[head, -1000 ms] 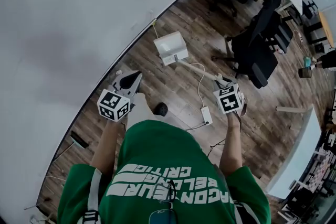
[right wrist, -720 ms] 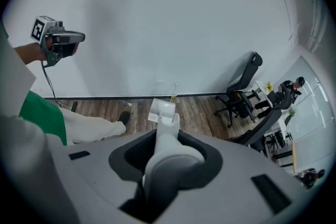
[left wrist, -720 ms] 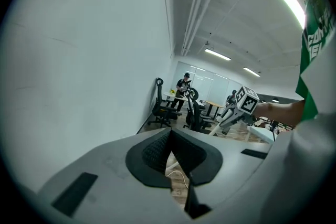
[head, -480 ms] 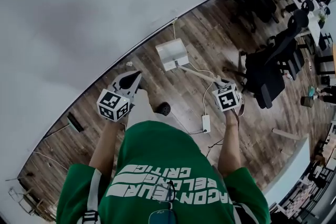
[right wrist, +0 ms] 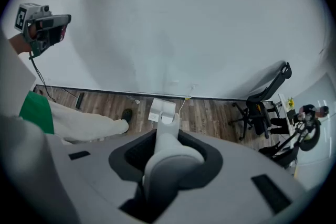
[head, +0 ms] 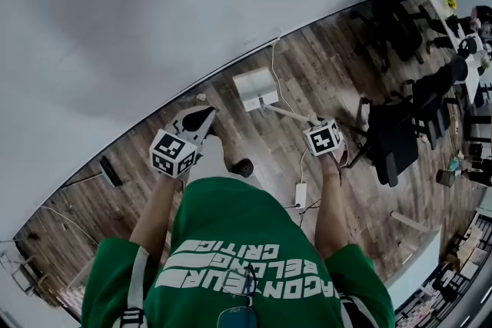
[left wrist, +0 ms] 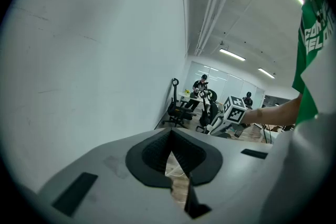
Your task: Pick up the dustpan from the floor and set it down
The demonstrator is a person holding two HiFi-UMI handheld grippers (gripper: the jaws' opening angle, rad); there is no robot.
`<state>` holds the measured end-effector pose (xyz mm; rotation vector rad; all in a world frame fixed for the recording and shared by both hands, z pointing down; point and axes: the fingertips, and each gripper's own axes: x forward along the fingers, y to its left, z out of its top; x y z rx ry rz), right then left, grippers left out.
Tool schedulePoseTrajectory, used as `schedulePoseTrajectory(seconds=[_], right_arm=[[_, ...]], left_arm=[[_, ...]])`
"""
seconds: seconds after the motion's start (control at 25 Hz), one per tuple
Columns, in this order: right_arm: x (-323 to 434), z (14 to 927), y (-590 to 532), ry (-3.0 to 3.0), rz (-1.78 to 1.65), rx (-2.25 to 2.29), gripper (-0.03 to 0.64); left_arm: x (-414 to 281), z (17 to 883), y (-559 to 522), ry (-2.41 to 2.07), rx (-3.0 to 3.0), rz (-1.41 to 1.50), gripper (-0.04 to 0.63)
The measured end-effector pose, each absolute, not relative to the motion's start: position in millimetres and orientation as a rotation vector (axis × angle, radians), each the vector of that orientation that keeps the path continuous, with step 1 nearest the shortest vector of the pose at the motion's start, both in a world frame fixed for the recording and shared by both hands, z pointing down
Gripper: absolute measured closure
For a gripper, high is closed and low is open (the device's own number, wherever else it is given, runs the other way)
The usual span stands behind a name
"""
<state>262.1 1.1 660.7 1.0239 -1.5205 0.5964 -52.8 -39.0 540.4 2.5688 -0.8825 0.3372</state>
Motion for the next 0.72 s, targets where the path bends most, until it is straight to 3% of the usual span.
schedulePoseTrajectory(seconds=[0.72], right_arm=[[198.9, 779.5, -111.6, -1.439, 0.615, 0.884, 0.502]], left_arm=[[-94.1, 561.9, -107.7, -0.862, 2.536, 0.384, 0.598]])
